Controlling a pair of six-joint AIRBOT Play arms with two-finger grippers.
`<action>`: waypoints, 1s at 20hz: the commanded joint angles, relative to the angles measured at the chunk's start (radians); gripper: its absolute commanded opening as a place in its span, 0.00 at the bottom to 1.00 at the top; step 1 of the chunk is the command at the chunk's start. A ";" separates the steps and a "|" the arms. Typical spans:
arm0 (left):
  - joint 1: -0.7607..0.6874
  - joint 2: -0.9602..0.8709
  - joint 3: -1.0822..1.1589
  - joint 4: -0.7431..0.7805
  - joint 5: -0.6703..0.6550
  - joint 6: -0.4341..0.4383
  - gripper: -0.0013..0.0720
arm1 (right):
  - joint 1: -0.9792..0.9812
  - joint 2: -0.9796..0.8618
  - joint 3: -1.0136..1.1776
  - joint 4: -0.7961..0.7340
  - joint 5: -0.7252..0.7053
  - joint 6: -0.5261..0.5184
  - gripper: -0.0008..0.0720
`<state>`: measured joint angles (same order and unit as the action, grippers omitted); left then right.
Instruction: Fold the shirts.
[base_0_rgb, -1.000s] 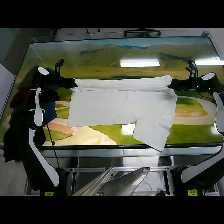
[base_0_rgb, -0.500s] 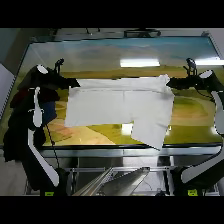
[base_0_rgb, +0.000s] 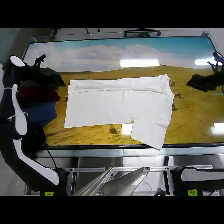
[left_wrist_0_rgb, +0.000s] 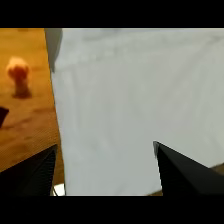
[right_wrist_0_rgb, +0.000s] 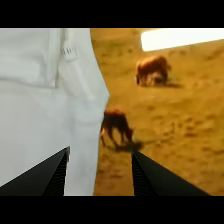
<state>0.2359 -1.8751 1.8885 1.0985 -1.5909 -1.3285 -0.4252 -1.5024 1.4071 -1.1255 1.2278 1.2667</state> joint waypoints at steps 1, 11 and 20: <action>0.026 0.156 -0.301 0.010 -0.027 0.005 0.87 | -0.066 0.177 -0.260 -0.013 0.069 0.028 0.61; 0.064 0.324 -0.935 -0.053 0.359 0.187 0.87 | -0.072 0.441 -0.825 0.207 -0.047 -0.051 0.61; 0.077 0.325 -0.856 -0.058 0.233 0.200 0.87 | -0.072 0.436 -0.826 0.211 -0.015 -0.086 0.61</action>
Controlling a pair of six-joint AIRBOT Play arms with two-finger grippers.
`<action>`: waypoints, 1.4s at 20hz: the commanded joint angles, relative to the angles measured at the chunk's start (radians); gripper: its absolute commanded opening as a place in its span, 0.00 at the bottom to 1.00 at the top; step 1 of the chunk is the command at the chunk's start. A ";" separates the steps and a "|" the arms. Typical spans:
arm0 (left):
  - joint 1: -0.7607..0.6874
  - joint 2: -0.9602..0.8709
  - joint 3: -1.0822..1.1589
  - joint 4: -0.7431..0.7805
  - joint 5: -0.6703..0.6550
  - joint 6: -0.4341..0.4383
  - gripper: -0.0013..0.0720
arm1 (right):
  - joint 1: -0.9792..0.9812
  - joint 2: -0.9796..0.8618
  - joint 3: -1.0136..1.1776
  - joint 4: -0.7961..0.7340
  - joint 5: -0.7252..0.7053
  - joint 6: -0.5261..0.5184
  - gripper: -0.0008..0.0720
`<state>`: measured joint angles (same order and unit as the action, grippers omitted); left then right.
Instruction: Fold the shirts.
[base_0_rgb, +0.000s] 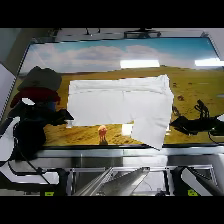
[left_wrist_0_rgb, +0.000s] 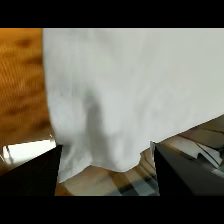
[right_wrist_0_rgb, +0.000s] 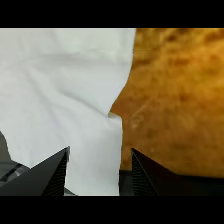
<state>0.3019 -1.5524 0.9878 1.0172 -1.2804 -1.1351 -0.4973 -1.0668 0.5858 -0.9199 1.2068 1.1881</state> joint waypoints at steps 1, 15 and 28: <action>0.023 0.002 0.079 0.042 -0.124 -0.008 0.87 | 0.000 0.001 -0.004 0.005 0.006 -0.007 0.61; 0.040 0.000 0.013 0.079 -0.018 -0.012 0.87 | 0.000 0.001 -0.004 0.005 -0.004 -0.007 0.61; -0.057 -0.003 0.039 -0.111 0.030 0.098 0.04 | 0.001 -0.085 -0.017 -0.014 -0.018 -0.008 0.61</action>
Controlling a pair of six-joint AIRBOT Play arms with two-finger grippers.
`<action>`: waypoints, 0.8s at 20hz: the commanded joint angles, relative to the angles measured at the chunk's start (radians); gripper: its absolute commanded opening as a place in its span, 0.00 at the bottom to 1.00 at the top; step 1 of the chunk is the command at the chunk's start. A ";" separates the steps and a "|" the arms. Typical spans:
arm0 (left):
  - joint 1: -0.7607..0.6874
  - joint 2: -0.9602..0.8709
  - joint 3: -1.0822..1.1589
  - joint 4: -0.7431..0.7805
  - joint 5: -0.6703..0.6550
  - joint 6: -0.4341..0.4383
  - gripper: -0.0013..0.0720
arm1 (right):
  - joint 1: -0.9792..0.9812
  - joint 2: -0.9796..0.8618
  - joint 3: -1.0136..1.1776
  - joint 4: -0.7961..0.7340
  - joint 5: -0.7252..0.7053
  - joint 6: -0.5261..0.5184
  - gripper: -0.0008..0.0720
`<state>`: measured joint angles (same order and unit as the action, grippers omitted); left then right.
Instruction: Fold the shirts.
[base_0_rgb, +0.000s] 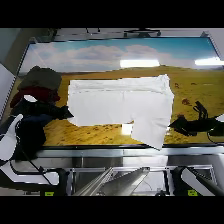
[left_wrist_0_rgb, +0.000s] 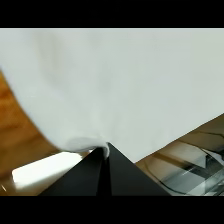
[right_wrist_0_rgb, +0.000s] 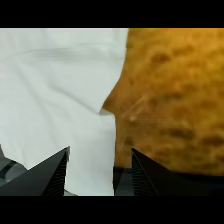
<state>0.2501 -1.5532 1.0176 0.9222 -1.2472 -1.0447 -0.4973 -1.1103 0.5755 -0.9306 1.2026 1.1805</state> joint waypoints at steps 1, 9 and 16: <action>-0.005 -0.006 0.009 -0.015 -0.006 0.008 0.04 | 0.001 -0.065 -0.008 0.002 -0.031 -0.011 0.61; -0.005 -0.006 0.009 -0.017 -0.006 0.008 0.04 | 0.088 -0.270 -0.008 0.274 -0.100 -0.225 0.61; 0.035 -0.002 0.009 0.045 -0.065 -0.029 0.04 | 0.154 -0.195 0.053 0.278 -0.012 -0.235 0.04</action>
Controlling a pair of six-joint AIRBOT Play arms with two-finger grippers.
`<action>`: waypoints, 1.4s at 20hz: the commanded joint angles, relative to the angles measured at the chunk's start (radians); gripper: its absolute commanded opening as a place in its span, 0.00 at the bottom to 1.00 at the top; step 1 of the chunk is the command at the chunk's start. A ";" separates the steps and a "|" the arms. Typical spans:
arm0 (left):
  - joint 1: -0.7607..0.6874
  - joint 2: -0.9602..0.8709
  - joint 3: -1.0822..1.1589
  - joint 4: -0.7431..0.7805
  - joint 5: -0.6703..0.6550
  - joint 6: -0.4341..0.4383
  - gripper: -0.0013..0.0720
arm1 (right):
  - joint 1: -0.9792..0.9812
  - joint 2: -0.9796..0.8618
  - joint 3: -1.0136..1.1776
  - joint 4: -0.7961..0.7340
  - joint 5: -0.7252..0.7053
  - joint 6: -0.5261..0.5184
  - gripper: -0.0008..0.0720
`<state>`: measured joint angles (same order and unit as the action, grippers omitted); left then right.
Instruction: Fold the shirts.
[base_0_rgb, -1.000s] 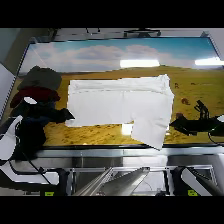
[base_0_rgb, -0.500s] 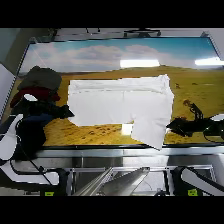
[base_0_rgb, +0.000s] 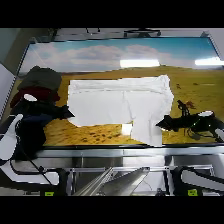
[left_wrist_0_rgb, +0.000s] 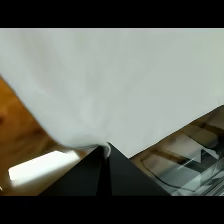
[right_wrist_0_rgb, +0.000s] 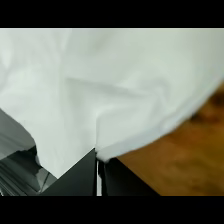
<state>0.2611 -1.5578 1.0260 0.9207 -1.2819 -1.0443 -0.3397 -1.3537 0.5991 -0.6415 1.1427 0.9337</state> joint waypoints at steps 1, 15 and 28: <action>0.049 0.003 0.001 0.062 -0.053 -0.039 0.04 | -0.025 0.088 0.030 -0.065 0.047 0.056 0.04; 0.145 0.055 -0.172 0.170 -0.319 -0.135 0.03 | -0.049 0.660 -0.056 -0.571 0.359 0.601 0.04; 0.052 0.016 0.329 -0.040 -0.197 -0.129 0.04 | -0.048 0.105 0.356 -0.043 -0.047 0.255 0.04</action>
<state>0.3527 -1.4570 1.2339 0.9020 -1.5146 -1.1595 -0.3889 -1.0489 0.8017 -0.8120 1.1656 1.2835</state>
